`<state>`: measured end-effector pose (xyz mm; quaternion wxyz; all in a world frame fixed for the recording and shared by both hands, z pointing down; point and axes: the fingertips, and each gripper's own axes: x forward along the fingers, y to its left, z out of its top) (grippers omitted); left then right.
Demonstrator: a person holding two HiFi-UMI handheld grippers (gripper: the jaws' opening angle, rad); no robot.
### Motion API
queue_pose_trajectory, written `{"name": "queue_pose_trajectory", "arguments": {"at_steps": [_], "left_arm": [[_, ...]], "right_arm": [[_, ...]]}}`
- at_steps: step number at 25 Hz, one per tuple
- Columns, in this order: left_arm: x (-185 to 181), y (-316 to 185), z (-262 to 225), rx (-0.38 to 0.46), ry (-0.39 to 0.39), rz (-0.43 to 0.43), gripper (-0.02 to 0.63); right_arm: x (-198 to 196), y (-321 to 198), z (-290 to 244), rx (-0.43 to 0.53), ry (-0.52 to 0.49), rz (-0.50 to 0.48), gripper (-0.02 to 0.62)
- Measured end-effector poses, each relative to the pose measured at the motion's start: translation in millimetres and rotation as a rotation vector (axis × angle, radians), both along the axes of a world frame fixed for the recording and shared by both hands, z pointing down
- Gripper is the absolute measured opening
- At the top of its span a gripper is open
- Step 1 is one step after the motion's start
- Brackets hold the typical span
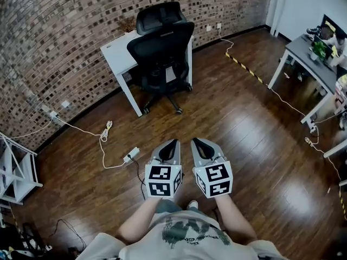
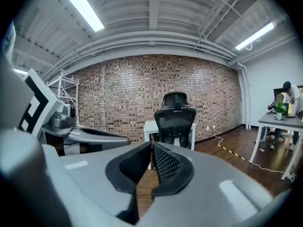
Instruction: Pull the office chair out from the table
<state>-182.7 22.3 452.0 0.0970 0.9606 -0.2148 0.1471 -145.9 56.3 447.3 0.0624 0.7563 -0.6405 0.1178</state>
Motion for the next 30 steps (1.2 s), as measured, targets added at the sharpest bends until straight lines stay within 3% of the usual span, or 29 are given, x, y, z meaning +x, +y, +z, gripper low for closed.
{"name": "queue_pose_trajectory", "arguments": {"at_steps": [11,30], "left_arm": [[59.2,-47.6,-1.6,0.01,0.033,-0.006,0.014],[189.9,-246.9,-15.4,-0.028,0.078,-0.021,0.014]], "right_arm": [[56.8,-41.5,4.8,0.016,0.015,-0.001,0.006],[190.4,-240.4,-11.5,-0.025,0.052,-0.008,0.006]]}}
